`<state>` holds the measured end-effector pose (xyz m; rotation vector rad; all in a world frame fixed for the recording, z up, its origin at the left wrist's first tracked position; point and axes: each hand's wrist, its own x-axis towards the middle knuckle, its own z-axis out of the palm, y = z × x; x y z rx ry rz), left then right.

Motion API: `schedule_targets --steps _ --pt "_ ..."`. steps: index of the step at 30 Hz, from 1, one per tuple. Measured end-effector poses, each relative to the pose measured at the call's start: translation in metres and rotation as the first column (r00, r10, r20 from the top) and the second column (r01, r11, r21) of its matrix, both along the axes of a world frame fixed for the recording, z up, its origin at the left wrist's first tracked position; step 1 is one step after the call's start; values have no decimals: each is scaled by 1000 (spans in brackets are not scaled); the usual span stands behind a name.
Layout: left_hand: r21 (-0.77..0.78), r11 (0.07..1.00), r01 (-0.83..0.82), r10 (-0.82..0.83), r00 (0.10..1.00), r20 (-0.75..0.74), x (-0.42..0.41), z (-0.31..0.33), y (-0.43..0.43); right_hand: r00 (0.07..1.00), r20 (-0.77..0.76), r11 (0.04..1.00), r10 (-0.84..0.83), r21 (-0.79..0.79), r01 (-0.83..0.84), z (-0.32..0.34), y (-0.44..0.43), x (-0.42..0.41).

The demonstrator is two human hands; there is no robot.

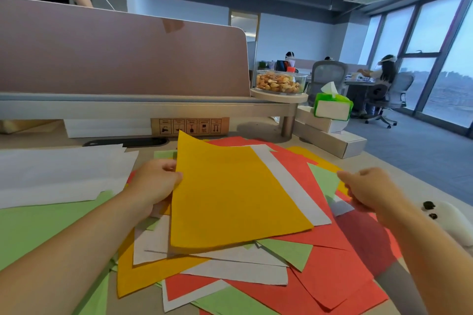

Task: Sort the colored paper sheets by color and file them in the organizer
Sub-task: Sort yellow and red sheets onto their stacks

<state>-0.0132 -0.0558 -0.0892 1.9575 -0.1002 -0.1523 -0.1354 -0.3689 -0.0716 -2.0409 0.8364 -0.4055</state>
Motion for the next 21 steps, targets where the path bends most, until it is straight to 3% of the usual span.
schedule_targets --steps 1,3,6,7,10,12,16,21 --pt "102 994 27 -37 995 90 0 -1 -2 996 79 999 -42 -19 44 -6 -3 7" --pt "302 950 78 -153 961 233 -3 -2 -5 994 105 999 34 25 -37 -19 -2 16" --pt "473 859 193 -339 908 246 -7 -7 -12 978 75 973 196 111 -203 -22 9 20" --pt "517 829 211 -375 896 236 -9 -8 -13 971 93 950 218 208 -233 -21 12 21" --pt "542 804 244 -431 867 249 -14 -10 -16 971 188 790 144 569 -227 -16 14 21" --pt "503 821 272 -441 860 255 -15 -11 -17 981 179 715 79 675 -181 -12 12 18" --pt "445 862 243 -389 880 272 -14 -12 -18 979 37 726 200 665 -174 -10 17 12" --pt "347 916 204 -321 889 326 -17 -13 -22 952 -209 941 223 302 -154 -14 21 13"
